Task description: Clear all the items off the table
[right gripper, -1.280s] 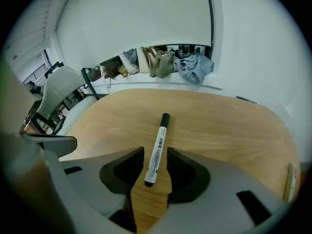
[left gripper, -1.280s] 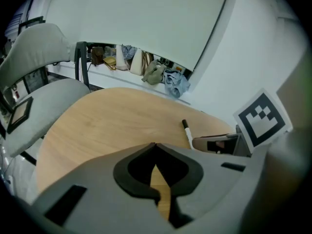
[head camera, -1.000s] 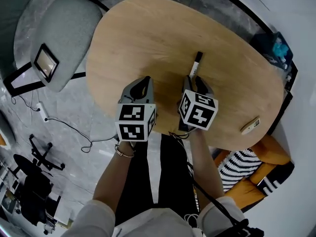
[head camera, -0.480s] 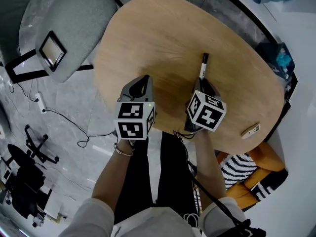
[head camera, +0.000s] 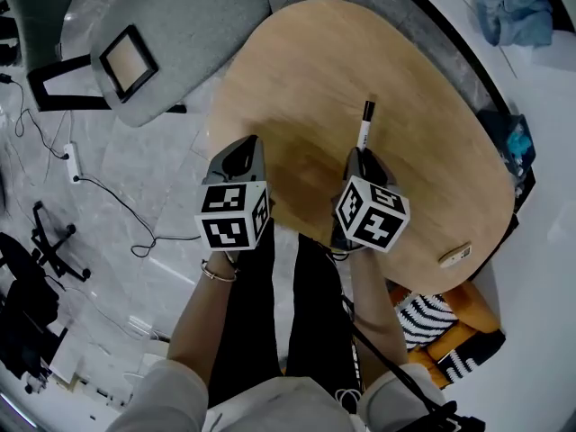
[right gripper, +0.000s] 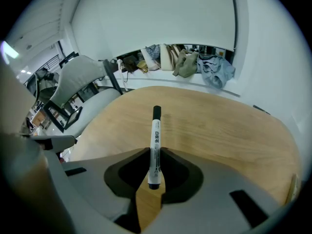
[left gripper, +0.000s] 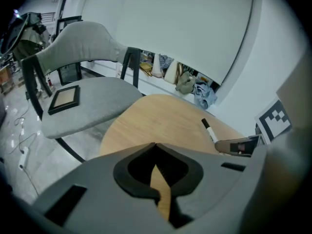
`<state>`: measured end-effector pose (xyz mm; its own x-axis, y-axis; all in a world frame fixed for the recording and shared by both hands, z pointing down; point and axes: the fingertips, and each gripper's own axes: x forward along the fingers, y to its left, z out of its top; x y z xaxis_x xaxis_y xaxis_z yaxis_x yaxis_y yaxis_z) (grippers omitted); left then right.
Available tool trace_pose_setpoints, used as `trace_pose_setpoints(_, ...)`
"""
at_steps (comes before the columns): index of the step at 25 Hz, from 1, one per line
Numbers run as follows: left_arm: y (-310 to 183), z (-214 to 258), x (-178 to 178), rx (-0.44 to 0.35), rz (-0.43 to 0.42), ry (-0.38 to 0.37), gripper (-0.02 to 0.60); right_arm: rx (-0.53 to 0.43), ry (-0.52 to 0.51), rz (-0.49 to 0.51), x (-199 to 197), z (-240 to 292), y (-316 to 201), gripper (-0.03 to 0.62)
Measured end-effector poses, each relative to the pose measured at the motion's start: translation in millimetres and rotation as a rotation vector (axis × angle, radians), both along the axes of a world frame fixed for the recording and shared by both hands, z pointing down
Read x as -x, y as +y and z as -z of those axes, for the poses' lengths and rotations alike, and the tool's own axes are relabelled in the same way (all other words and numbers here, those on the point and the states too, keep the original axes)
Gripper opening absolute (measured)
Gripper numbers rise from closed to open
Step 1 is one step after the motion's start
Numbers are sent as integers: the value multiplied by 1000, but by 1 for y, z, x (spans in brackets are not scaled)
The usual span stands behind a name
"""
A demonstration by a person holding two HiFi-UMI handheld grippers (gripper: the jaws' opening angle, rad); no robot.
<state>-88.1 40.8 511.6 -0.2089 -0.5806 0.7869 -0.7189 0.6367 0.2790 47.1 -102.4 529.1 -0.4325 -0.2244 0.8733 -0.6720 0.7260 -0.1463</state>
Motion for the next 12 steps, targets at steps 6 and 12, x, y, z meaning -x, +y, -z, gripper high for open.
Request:
trace_pose_setpoints(6,65,-1,41,8,131,-2,8,5,-26,130,64,7,50,81)
trace_pose_setpoints(12,130,-4,76,12,245,2,8,26,-33,270,129,9,113,81)
